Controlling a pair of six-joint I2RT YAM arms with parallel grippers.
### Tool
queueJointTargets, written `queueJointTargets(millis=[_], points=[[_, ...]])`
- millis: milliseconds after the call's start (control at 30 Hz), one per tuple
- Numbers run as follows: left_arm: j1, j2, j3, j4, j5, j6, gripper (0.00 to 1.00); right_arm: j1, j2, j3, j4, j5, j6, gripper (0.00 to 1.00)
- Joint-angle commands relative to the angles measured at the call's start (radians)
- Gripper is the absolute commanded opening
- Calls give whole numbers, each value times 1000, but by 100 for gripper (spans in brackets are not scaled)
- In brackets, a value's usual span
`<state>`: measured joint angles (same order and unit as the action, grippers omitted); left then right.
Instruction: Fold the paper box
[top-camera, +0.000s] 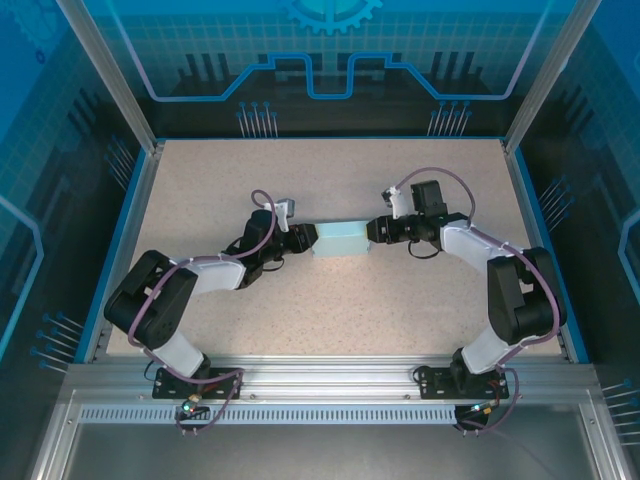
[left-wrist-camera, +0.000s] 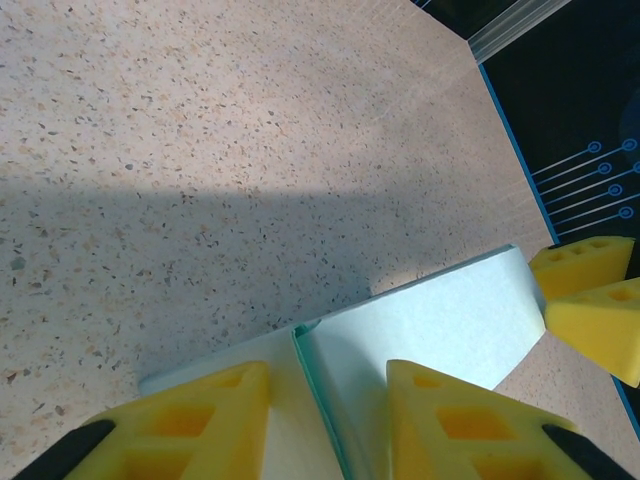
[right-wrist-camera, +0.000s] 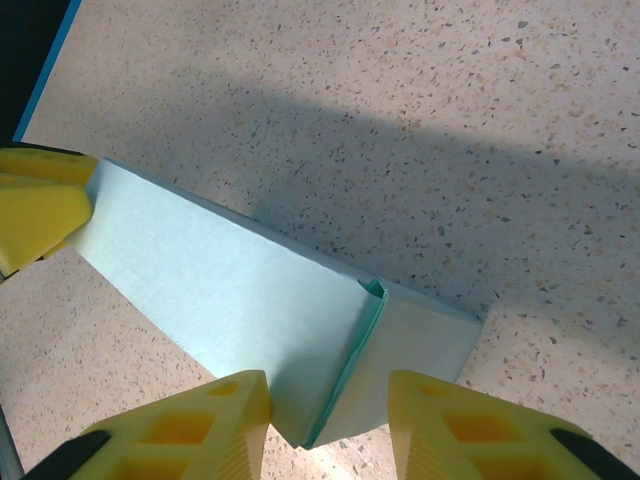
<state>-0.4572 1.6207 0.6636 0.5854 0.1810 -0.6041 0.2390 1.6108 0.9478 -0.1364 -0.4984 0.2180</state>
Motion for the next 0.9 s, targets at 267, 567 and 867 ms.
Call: queueJointTargets(millis=[267,567,867], points=[[-12,17,-23,-195,23,17,33,-5,22,-2,-68,64,-5,37],[-11,99,-92,-85,34,-45,29,-5,56,-22,-43,57,4,33],[-12,-11,2,-204,3,21,34,-6,38,19,-77,63,-8,33]])
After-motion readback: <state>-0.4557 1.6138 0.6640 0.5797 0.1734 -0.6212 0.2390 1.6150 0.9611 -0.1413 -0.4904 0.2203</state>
